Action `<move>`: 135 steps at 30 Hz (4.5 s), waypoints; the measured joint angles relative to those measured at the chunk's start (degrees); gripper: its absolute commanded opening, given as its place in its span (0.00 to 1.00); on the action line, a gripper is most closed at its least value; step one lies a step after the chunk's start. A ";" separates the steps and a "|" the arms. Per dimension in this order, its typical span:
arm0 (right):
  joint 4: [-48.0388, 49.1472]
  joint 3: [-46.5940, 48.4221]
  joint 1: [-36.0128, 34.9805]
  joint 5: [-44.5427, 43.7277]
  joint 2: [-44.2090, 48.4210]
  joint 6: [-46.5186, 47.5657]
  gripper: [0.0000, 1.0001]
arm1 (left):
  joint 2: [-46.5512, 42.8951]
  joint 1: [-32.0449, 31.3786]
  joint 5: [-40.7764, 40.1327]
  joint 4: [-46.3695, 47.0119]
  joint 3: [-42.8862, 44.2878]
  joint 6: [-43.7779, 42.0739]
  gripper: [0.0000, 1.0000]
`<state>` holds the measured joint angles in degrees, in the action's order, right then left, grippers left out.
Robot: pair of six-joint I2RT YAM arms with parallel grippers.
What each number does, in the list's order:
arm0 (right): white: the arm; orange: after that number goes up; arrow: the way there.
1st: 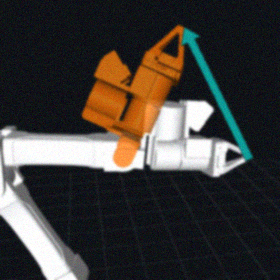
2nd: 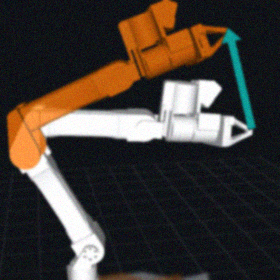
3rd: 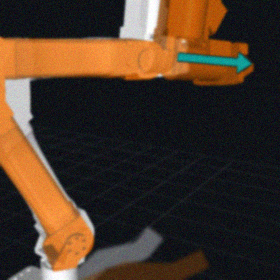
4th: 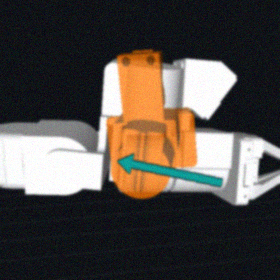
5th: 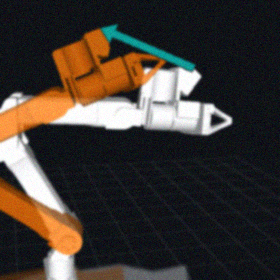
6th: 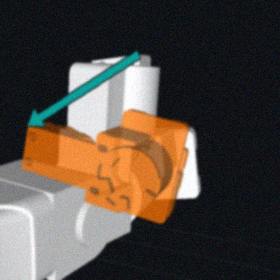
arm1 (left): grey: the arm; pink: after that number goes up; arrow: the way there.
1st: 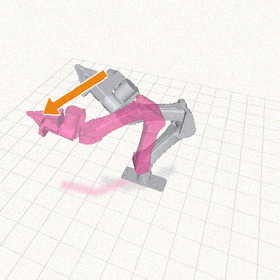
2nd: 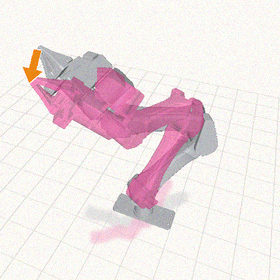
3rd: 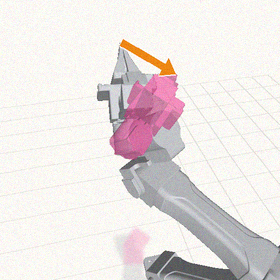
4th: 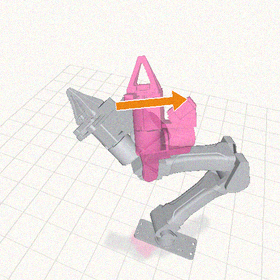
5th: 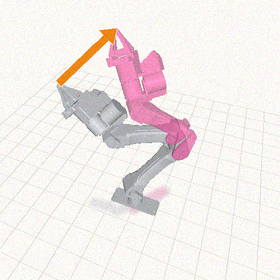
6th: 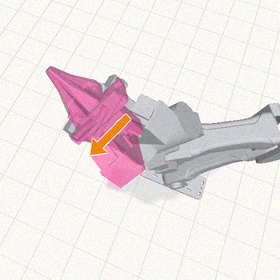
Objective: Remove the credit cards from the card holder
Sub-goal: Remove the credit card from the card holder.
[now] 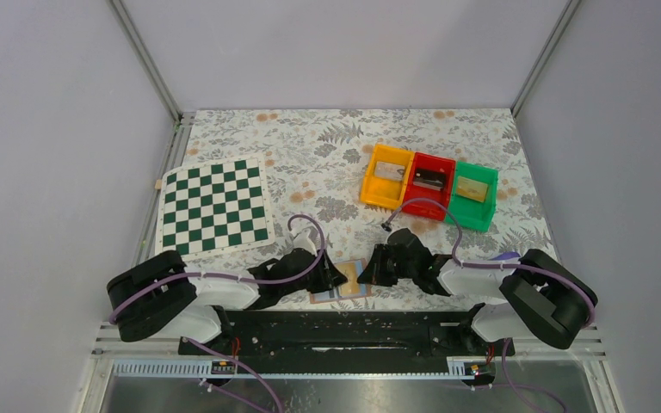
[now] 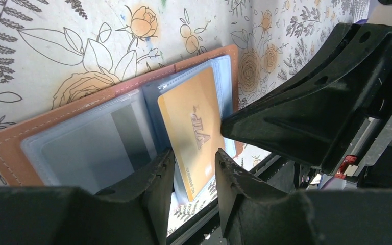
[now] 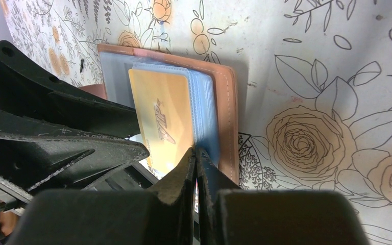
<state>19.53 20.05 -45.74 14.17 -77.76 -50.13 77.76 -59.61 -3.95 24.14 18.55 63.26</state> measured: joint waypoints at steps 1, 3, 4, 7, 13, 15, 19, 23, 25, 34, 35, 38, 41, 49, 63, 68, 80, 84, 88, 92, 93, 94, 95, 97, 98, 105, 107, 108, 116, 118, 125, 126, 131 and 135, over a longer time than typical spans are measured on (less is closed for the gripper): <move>0.24 -0.11 0.00 0.00 -0.02 -0.13 0.06 | 0.00 0.04 0.09 0.59 -0.35 0.04 0.31; 0.48 -0.22 0.00 0.00 -0.02 -0.28 0.06 | 0.00 0.07 0.22 2.03 -1.14 0.07 0.28; 0.52 -0.26 0.00 0.00 -0.02 -0.33 0.06 | 0.00 0.07 0.24 2.62 -1.46 0.17 0.26; 0.55 -0.31 0.00 -0.02 0.02 -0.39 0.06 | -0.02 0.11 0.24 3.45 -2.05 0.24 0.20; 0.55 -0.33 0.00 -0.07 0.02 -0.55 0.06 | -0.04 0.28 0.37 3.85 -2.32 0.28 0.00; 0.50 -0.33 0.00 -0.11 0.07 -0.55 0.06 | -0.59 0.48 0.68 4.68 -2.58 0.39 0.00; 0.48 -0.33 0.00 -0.15 0.09 -0.50 0.06 | -1.95 0.92 2.08 6.23 -3.43 1.22 0.00; 0.26 -0.26 0.00 -0.24 0.15 -0.42 0.06 | -4.31 2.16 3.78 6.71 -5.49 2.10 0.00; -0.15 -0.02 0.00 -0.26 0.15 -0.22 0.06 | -5.46 3.02 4.28 6.05 -6.19 2.25 0.00; -2.32 1.31 0.11 -1.49 0.13 0.96 0.05 | -8.39 5.60 7.10 4.90 -8.28 2.32 0.00; -2.51 1.36 0.17 -1.64 0.13 1.03 0.05 | -8.85 5.88 7.37 4.52 -8.37 2.27 0.00; -2.62 1.44 0.26 -1.70 0.11 1.25 0.05 | -10.43 6.97 8.39 3.58 -8.81 1.90 0.00; -2.64 1.49 0.31 -1.73 0.11 1.31 0.05 | -11.45 7.91 9.22 3.10 -9.42 1.68 0.00; -3.69 1.66 0.52 -2.84 -0.09 1.90 0.05 | -12.15 9.20 11.41 2.45 -10.71 0.85 0.00; -4.22 1.86 0.66 -3.08 -0.13 2.29 0.05 | -15.80 10.25 12.96 2.03 -11.10 -1.18 0.13; -5.86 1.97 0.66 -2.93 1.03 2.82 0.05 | -17.20 10.34 12.11 -1.05 -11.10 -1.90 0.21; -8.20 7.65 -2.21 -0.79 3.32 3.89 0.05 | -15.39 10.32 10.27 -2.03 -10.97 -1.97 0.36; -6.62 8.13 -2.71 0.22 -0.98 3.80 0.04 | -13.49 10.19 10.32 0.68 -10.97 -1.92 0.36; -5.18 8.09 -2.69 0.66 -5.81 2.56 0.03 | -11.80 9.81 10.29 3.02 -10.97 -1.95 0.36; -1.09 6.75 -2.82 0.63 -6.64 0.72 0.03 | -10.36 9.51 10.23 4.87 -10.97 -1.92 0.35; -0.17 6.38 -2.84 0.83 -6.80 0.31 0.03 | -10.03 9.40 10.23 5.42 -10.97 -1.90 0.35; 0.61 6.10 -2.84 0.96 -6.99 0.02 0.03 | -9.70 9.33 10.23 5.84 -10.97 -1.92 0.34; 1.18 5.88 -2.86 1.05 -7.15 -0.26 0.03 | -9.35 9.27 10.23 6.25 -10.97 -1.92 0.32; 2.03 5.57 -2.86 1.27 -7.34 -0.72 0.03 | -8.83 9.14 10.21 6.75 -10.97 -1.92 0.26; 2.25 5.53 -2.86 1.36 -7.39 -0.85 0.03 | -8.57 9.07 10.23 7.06 -10.97 -1.90 0.23; 2.69 5.38 -2.86 1.40 -7.54 -1.31 0.03 | -8.26 8.98 9.99 8.59 -11.82 -1.55 0.00; 2.91 5.25 -2.86 1.40 -7.54 -1.38 0.03 | -8.68 8.98 9.86 8.76 -12.20 -1.36 0.00; 3.10 5.14 -2.86 1.40 -7.54 -1.42 0.03 | -9.05 8.98 9.84 8.92 -12.35 -1.29 0.00; 4.28 4.42 -2.86 1.36 -7.45 -2.23 0.04 | -9.55 8.94 9.73 11.72 -14.08 -0.22 0.00; 4.28 4.22 -2.86 1.31 -7.23 -2.23 0.04 | -10.36 8.94 9.29 11.91 -15.06 0.37 0.00; 3.65 3.43 -2.86 0.52 -5.84 -2.21 0.05 | -17.79 8.96 6.88 7.58 -16.09 0.83 0.00; 3.45 3.43 -2.86 0.44 -5.73 -2.19 0.05 | -18.78 8.96 6.64 6.82 -16.09 0.81 0.00; 0.61 3.50 -2.84 0.26 -3.85 -0.79 0.12 | -24.52 9.01 5.14 0.74 -16.09 0.15 0.00; -4.26 4.44 -2.84 0.24 -0.31 2.47 0.26 | -28.22 9.07 3.96 -3.28 -16.06 -0.52 0.00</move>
<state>15.27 24.49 -48.58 14.41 -78.06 -47.66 49.54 -50.54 0.01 20.86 2.48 62.74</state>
